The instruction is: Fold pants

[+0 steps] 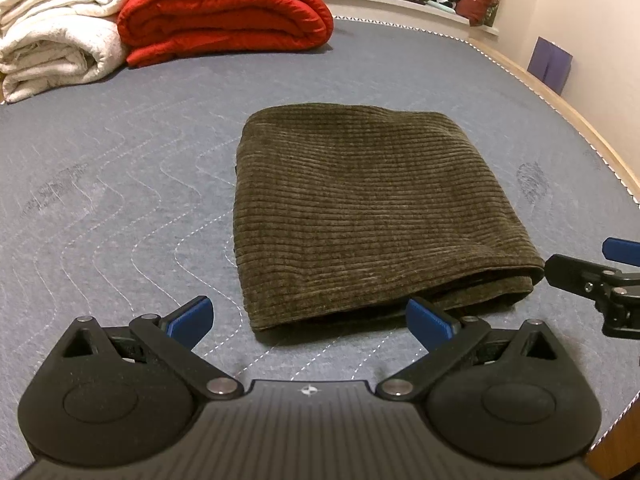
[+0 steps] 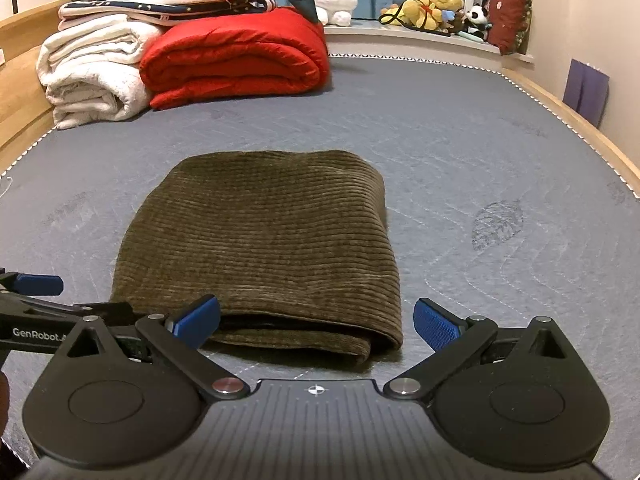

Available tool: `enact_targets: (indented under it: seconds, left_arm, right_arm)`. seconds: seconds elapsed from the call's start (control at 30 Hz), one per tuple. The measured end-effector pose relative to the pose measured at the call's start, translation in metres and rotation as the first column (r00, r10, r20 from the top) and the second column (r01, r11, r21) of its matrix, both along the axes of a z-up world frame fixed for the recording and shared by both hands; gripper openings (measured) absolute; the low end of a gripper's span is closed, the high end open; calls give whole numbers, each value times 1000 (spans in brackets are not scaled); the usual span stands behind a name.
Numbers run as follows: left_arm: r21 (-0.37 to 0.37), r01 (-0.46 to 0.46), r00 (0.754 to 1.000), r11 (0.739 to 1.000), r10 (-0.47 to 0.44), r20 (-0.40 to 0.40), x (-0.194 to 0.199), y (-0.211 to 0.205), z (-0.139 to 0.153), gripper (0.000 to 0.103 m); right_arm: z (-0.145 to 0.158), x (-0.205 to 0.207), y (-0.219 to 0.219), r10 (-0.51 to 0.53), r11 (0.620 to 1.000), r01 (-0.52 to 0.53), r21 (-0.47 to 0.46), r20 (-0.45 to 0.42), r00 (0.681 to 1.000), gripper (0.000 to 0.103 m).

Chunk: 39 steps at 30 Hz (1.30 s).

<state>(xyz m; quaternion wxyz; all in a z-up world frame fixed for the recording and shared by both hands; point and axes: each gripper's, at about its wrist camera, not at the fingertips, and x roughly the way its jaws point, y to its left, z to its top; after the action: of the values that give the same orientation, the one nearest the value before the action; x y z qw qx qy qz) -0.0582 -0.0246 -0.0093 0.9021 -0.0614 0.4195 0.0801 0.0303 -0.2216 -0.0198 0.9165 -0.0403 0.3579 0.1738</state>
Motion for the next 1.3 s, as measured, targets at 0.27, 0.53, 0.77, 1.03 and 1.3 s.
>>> enact_targets:
  seconds: [0.27,0.53,0.77,1.03,1.3]
  left_arm:
    - [-1,4,1000,1000,-4,2,-2,0,1,103]
    - [-2,10,1000,1000,-10,6,-3,1,2,103]
    - [3,18,1000,1000,-18,10,-3,-1,3,103]
    - [5,21,1000,1000,-21,11,-3,-2,3,103]
    - [6,26,1000,1000,-26,14,-3,-2,4,103]
  right_arm:
    - [-1,0,1,-1,1000,1,-7,2,1000,102]
    - [-2,-2,5,14,1000,-14,-15,2,1000,102]
    - [-2,-2,5,15,1000,-15,-14,0,1000,102]
    - [-1,-1,4,19,1000,-19,-8,-5,1000,102]
    - [-1,-1,4,22,1000,-22,-6,-7,1000,102]
